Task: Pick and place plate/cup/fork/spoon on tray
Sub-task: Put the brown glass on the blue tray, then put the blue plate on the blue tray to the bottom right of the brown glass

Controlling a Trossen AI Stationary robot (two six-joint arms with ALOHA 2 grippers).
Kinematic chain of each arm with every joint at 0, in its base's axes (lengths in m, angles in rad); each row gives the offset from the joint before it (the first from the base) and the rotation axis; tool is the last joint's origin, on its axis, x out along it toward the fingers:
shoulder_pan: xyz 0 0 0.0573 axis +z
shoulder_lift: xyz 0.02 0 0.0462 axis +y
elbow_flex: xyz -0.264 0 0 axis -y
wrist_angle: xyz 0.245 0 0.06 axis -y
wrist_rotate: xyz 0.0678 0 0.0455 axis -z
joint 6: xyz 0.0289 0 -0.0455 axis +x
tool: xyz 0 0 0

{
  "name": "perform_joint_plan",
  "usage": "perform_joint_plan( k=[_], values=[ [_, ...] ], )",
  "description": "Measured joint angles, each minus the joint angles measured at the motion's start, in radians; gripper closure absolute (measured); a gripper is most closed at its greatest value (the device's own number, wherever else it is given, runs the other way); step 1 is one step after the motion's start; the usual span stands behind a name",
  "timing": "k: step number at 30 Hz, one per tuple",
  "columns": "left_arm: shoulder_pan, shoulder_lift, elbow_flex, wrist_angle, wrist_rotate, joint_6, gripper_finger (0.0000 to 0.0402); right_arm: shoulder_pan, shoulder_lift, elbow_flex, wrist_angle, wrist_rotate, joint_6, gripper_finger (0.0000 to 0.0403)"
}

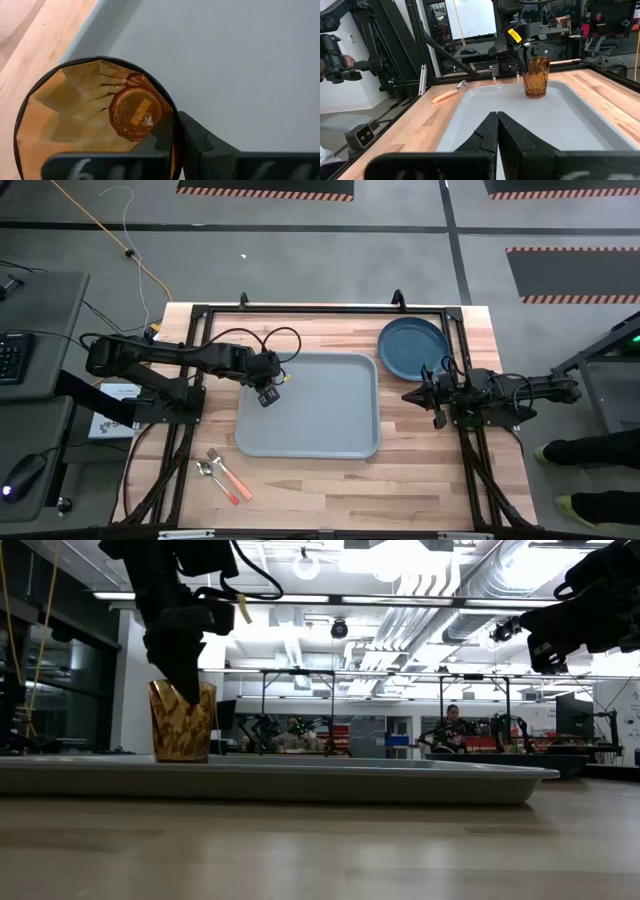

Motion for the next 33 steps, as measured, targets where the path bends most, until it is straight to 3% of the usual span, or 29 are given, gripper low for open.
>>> perform_joint_plan(
  k=[13,25,29,33],
  values=[
    [0.001,0.001,0.014,-0.011,-0.001,0.019,0.0307,0.000,0.000,0.000,0.000,0.000,0.000,0.0402],
    [0.001,-0.028,0.266,-0.153,-0.030,0.117,0.0212,0.000,0.000,0.000,0.000,0.000,0.000,0.0402],
    [-0.002,-0.127,0.213,0.113,-0.069,0.242,0.0209,0.000,0.000,0.000,0.000,0.000,0.000,0.0402],
    [0.013,-0.232,0.013,0.538,-0.028,0.383,0.0209,0.000,0.000,0.000,0.000,0.000,0.000,0.0402]
  ],
)
